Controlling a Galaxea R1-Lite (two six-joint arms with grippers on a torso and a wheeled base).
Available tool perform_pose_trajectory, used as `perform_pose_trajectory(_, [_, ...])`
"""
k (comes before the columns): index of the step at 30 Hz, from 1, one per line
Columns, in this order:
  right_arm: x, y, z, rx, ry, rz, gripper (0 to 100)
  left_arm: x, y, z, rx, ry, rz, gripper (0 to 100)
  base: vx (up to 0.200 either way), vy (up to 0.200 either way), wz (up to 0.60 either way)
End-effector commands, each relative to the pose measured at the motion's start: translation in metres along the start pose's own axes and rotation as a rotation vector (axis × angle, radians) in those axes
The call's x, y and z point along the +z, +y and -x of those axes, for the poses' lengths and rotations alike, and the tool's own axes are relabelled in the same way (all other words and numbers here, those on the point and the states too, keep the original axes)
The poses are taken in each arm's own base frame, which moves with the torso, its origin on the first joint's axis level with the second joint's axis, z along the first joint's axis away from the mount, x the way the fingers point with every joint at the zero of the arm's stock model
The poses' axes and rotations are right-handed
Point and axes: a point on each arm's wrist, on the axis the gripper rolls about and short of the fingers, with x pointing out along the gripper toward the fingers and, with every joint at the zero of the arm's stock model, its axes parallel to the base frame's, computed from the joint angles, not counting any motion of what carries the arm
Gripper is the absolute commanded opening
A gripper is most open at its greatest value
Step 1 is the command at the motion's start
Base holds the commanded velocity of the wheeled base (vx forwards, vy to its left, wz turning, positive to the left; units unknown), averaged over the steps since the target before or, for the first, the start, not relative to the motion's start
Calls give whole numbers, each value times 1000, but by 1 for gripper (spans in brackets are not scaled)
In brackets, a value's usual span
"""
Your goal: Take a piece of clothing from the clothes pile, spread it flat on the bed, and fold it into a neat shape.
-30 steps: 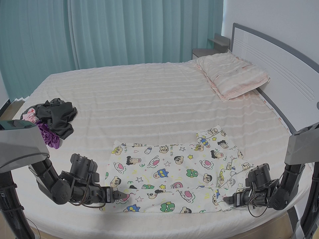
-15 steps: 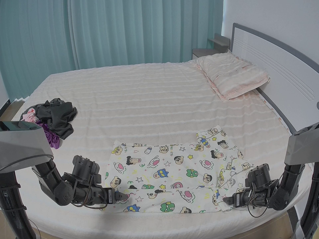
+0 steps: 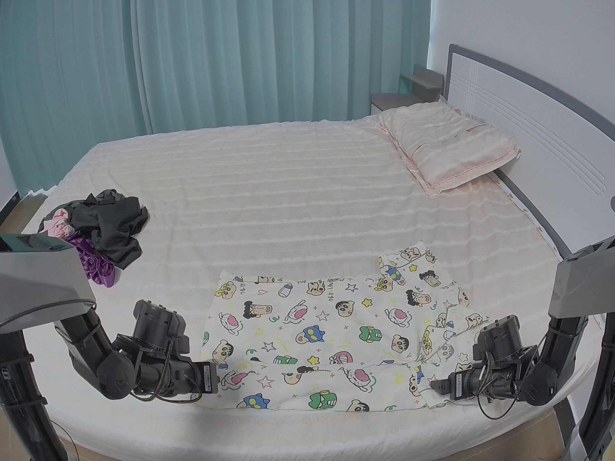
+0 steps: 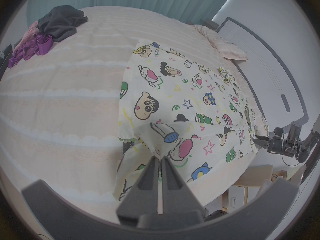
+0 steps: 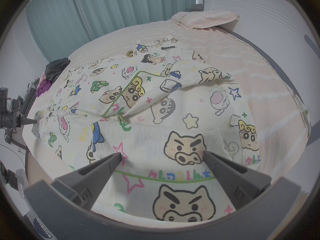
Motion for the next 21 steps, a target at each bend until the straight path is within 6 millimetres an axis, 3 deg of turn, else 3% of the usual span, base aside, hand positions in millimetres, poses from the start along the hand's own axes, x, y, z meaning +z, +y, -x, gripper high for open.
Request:
perform_pose_trajectory(1, [0, 0, 0, 1, -2, 0, 100, 2, -4, 16, -17, -41, -7, 0, 0, 0, 0])
perform_pose_trajectory(3, [0, 0, 0, 1, -2, 0, 100, 4, -8, 32, -37, -82, -3, 0, 0, 0, 0])
perform_pose_trajectory(7, [1, 0, 0, 1, -6, -2, 100, 4, -11, 43, -33, -85, 24, 0, 0, 0, 0])
perform_pose_trajectory(21, [1, 0, 1, 1, -9, -4, 100, -9, -13, 61, 14, 57, 36, 0, 0, 0, 0])
